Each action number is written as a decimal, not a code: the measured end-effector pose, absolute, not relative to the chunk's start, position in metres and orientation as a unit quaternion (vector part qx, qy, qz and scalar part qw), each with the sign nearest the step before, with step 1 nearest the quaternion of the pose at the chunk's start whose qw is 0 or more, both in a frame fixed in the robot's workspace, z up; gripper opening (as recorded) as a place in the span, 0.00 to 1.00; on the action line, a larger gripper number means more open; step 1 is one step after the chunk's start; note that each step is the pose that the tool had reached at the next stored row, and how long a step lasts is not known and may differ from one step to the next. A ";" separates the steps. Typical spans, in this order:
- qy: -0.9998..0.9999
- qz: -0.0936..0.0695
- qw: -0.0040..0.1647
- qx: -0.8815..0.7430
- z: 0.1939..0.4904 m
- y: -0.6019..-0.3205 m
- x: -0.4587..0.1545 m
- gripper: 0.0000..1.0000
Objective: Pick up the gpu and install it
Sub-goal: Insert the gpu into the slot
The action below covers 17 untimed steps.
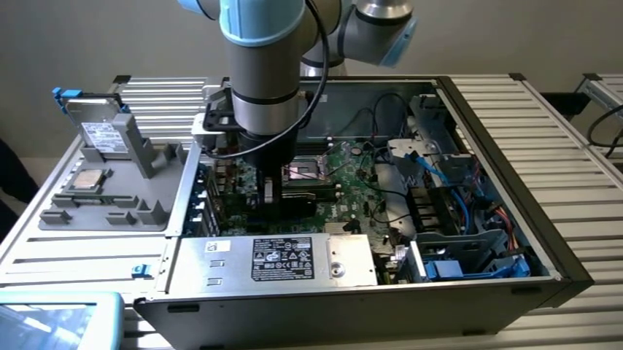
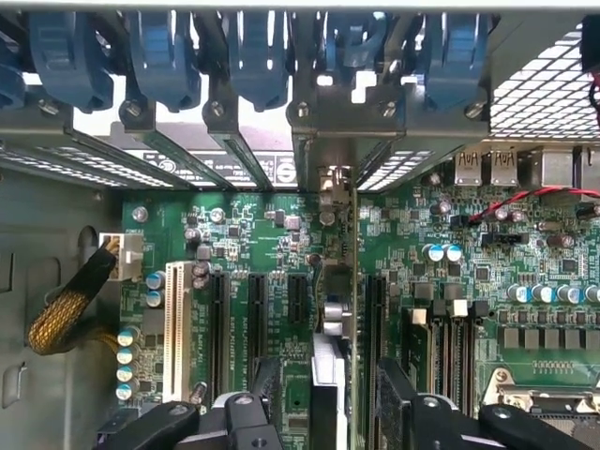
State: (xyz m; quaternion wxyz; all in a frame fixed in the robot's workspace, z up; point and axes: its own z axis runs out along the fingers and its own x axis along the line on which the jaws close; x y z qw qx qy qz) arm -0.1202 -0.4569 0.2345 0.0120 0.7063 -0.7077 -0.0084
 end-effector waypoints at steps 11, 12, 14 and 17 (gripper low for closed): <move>-0.708 -0.008 0.013 0.706 0.285 -0.457 -0.120 0.54; -0.708 -0.008 0.013 0.706 0.289 -0.457 -0.120 0.54; -0.708 -0.007 0.013 0.706 0.298 -0.457 -0.120 0.54; -0.708 -0.007 0.014 0.706 0.299 -0.457 -0.120 0.54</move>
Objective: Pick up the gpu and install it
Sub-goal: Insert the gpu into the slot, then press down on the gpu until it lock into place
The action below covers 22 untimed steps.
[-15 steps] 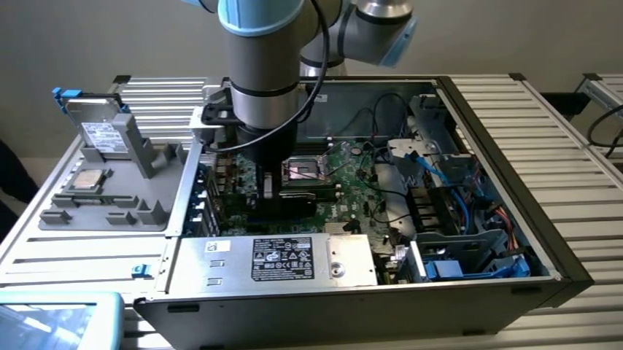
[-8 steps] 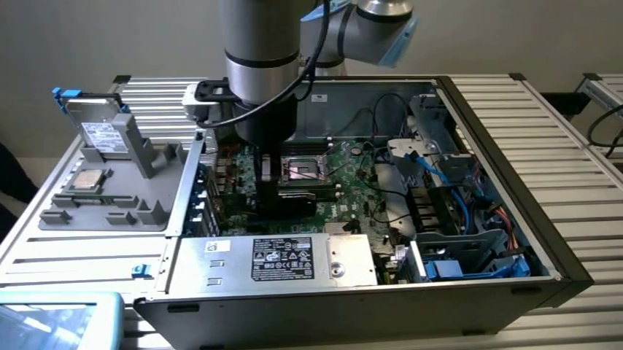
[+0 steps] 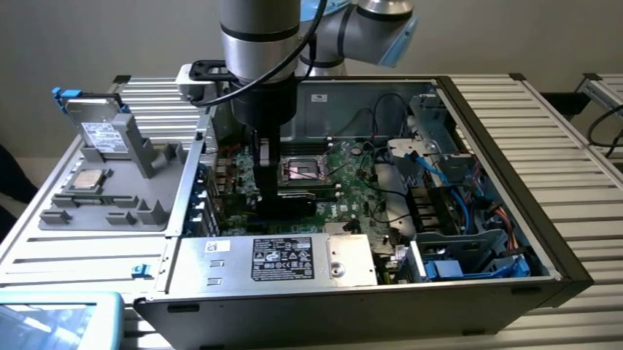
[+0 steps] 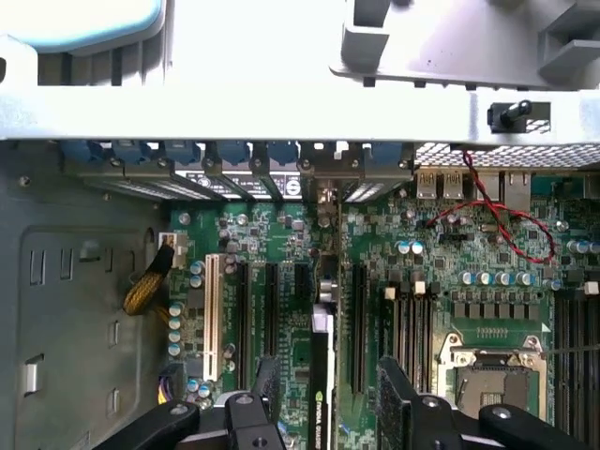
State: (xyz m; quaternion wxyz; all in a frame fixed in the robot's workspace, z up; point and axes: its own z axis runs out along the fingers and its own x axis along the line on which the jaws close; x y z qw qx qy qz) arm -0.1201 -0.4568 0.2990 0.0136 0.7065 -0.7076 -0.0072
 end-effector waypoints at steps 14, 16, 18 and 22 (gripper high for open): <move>-0.708 -0.007 0.014 0.706 0.299 -0.457 -0.120 0.40; -0.708 -0.007 0.014 0.706 0.299 -0.457 -0.120 0.33; -0.708 -0.007 0.014 0.706 0.299 -0.457 -0.120 0.27; -0.708 -0.006 0.013 0.706 0.298 -0.457 -0.120 0.12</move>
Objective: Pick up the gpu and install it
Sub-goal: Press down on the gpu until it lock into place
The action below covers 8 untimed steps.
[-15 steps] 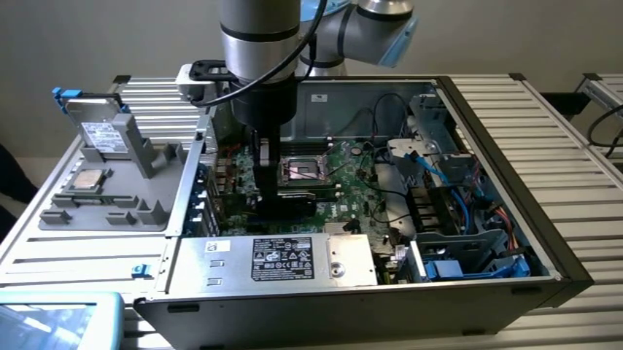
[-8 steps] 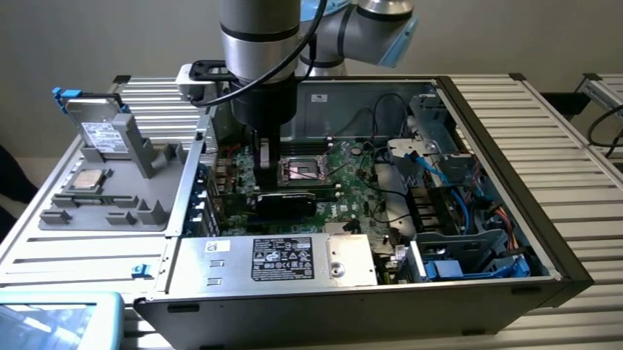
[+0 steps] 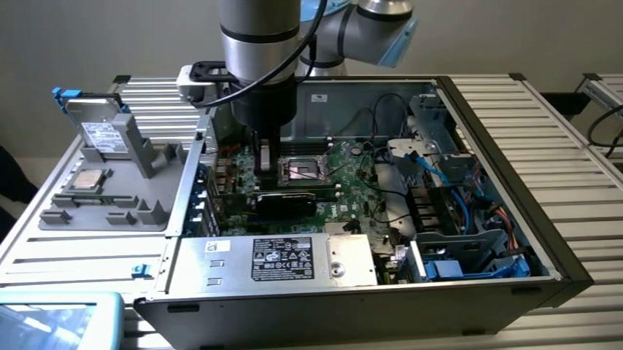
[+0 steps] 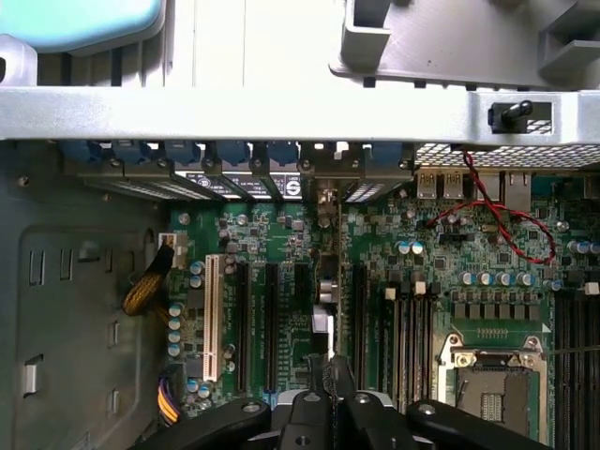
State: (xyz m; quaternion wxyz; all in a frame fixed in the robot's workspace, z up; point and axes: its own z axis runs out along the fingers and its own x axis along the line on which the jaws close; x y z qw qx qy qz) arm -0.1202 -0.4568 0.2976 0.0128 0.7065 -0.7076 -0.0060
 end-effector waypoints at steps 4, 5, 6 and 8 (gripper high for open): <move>-0.708 -0.001 0.009 0.706 0.294 -0.454 -0.125 0.12; -0.708 -0.001 0.009 0.706 0.293 -0.454 -0.126 0.12; -0.708 0.000 0.008 0.706 0.292 -0.453 -0.126 0.12; -0.708 0.001 0.007 0.706 0.289 -0.451 -0.127 0.12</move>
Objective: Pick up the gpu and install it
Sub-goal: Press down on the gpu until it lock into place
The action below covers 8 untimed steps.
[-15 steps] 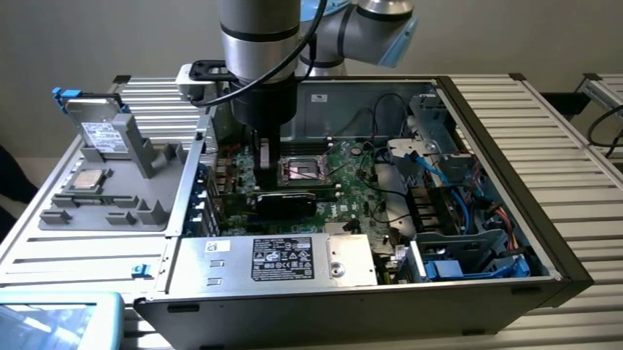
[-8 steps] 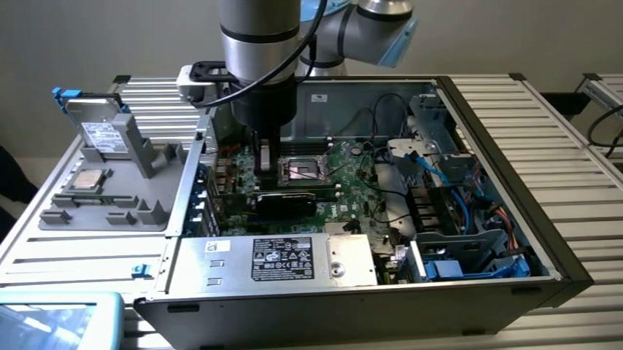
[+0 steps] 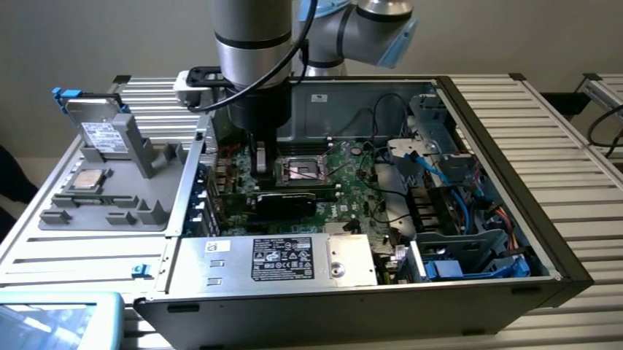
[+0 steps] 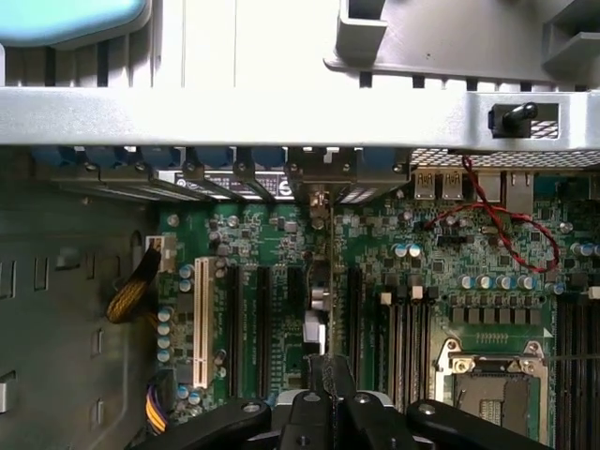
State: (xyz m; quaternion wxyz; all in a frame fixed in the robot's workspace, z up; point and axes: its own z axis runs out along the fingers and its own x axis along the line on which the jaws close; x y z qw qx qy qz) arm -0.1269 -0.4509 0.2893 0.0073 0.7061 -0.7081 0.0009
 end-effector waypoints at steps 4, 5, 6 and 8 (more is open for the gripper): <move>-0.708 0.004 0.009 0.706 0.285 -0.449 -0.129 0.12; -0.709 0.005 0.010 0.706 0.283 -0.448 -0.130 0.12; -0.709 0.006 0.011 0.705 0.282 -0.448 -0.131 0.12; -0.709 0.008 0.012 0.705 0.280 -0.446 -0.132 0.12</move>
